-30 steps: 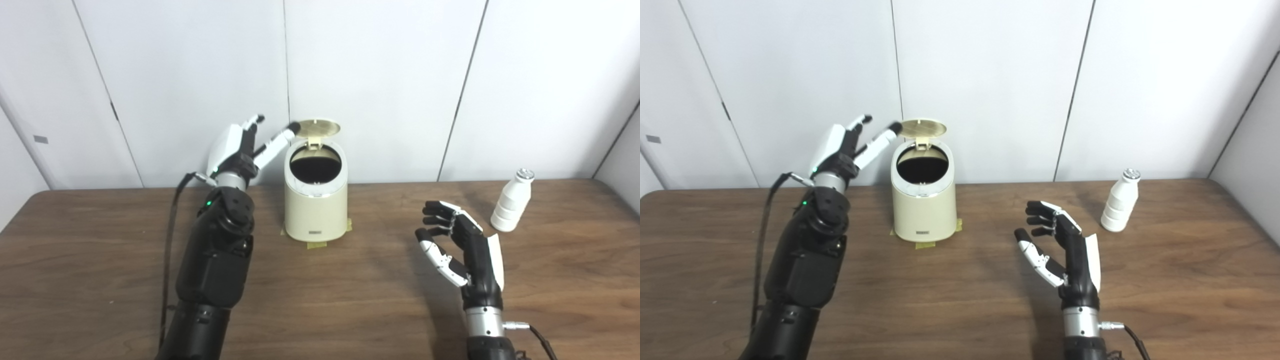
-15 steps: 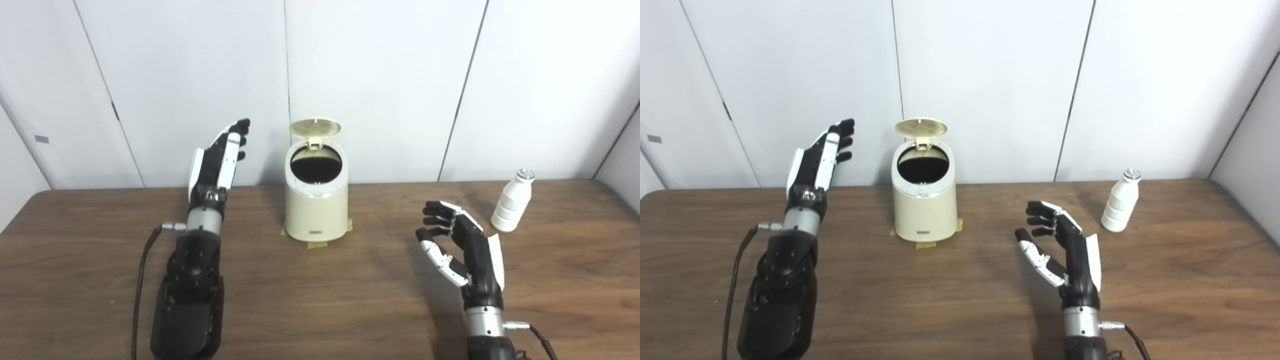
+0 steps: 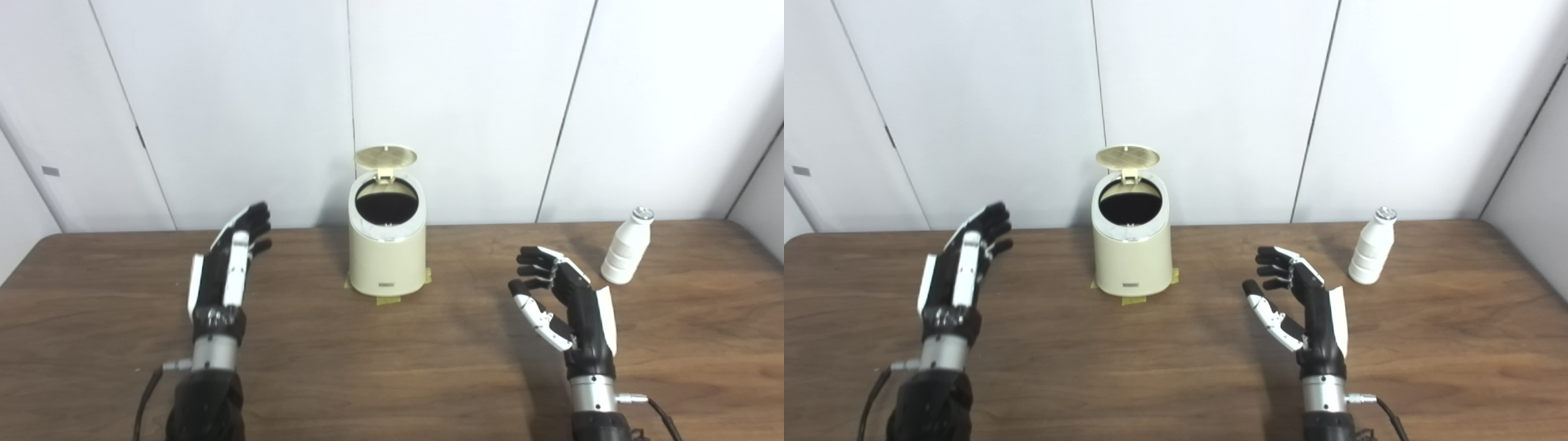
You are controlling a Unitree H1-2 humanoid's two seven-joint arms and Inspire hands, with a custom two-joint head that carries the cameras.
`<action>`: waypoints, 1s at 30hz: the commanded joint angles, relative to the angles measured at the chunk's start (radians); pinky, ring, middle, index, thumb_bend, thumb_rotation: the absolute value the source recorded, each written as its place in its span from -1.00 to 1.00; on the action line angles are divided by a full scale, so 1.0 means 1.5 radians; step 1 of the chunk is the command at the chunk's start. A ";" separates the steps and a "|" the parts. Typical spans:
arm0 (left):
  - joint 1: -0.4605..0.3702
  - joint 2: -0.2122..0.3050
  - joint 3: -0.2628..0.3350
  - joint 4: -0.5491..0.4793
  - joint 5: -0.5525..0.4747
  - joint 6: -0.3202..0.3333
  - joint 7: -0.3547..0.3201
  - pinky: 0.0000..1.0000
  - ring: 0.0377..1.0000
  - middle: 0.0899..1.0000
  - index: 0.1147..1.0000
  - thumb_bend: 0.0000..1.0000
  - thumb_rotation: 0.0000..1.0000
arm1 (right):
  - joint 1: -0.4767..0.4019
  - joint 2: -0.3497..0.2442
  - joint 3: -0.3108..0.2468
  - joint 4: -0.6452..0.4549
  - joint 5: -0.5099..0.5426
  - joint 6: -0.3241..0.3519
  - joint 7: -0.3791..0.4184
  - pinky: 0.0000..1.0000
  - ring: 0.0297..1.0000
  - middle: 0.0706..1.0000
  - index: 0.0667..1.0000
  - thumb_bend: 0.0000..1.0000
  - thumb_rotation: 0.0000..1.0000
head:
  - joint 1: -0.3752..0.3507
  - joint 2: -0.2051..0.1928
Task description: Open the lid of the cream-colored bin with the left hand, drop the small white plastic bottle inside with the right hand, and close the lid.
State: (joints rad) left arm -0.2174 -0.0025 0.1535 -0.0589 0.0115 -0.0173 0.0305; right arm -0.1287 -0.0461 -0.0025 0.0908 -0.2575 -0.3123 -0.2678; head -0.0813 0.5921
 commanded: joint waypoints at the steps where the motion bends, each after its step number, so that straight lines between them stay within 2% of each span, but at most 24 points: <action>1: -0.012 -0.001 -0.006 -0.019 -0.011 -0.042 0.001 0.59 0.67 0.64 0.61 -0.52 0.79 | 0.020 0.003 0.003 0.030 -0.011 -0.015 -0.001 0.09 0.26 0.30 0.30 -0.49 -0.21 | 0.000 0.000; 6: 0.035 0.001 -0.012 -0.018 -0.024 -0.080 0.001 0.61 0.65 0.62 0.58 -0.53 0.75 | 0.021 0.003 0.002 0.024 -0.008 -0.006 0.002 0.10 0.27 0.31 0.31 -0.49 -0.17 | 0.003 0.001; 10: 0.067 0.001 -0.015 -0.013 -0.033 -0.093 0.001 0.59 0.62 0.58 0.53 -0.57 0.57 | 0.020 0.001 0.002 0.026 -0.013 -0.007 0.002 0.10 0.27 0.30 0.30 -0.49 -0.19 | 0.002 0.000; 13: 0.084 0.000 -0.020 -0.012 -0.028 -0.092 0.005 0.60 0.63 0.59 0.52 -0.59 0.59 | 0.021 0.000 0.002 0.024 -0.012 -0.007 0.003 0.10 0.27 0.30 0.31 -0.49 -0.14 | 0.000 -0.001; 19: 0.103 -0.005 -0.027 0.007 -0.033 -0.111 0.006 0.59 0.63 0.59 0.53 -0.60 0.63 | 0.022 -0.001 0.004 0.017 -0.019 -0.010 0.002 0.09 0.26 0.29 0.30 -0.49 -0.23 | -0.002 0.000; 23: 0.109 -0.001 -0.030 0.023 -0.029 -0.122 0.006 0.60 0.64 0.59 0.54 -0.59 0.68 | 0.019 -0.001 0.000 -0.021 -0.030 0.000 -0.001 0.10 0.26 0.30 0.30 -0.45 0.06 | -0.014 -0.001; 25: 0.109 0.002 -0.030 0.031 -0.031 -0.124 0.004 0.63 0.64 0.60 0.55 -0.56 0.71 | 0.010 -0.001 -0.007 -0.039 -0.040 -0.007 -0.011 0.08 0.24 0.28 0.29 -0.40 -0.03 | -0.019 -0.003; 29: 0.109 0.007 -0.030 0.042 -0.035 -0.126 0.002 0.64 0.68 0.64 0.57 -0.56 0.65 | -0.007 -0.001 -0.027 -0.082 -0.002 0.006 0.001 0.12 0.28 0.31 0.31 0.08 -0.11 | -0.023 -0.003; 30: 0.109 0.008 -0.030 0.045 -0.035 -0.128 0.001 0.64 0.69 0.64 0.58 -0.56 0.65 | -0.019 -0.014 -0.037 -0.074 0.013 -0.011 0.004 0.13 0.28 0.32 0.32 0.12 -0.13 | -0.025 -0.004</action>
State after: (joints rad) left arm -0.0495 0.0040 0.1105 -0.0239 -0.0283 -0.1755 0.0357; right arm -0.1041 -0.0454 -0.0381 0.0089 -0.2625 -0.2919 -0.2630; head -0.1150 0.5860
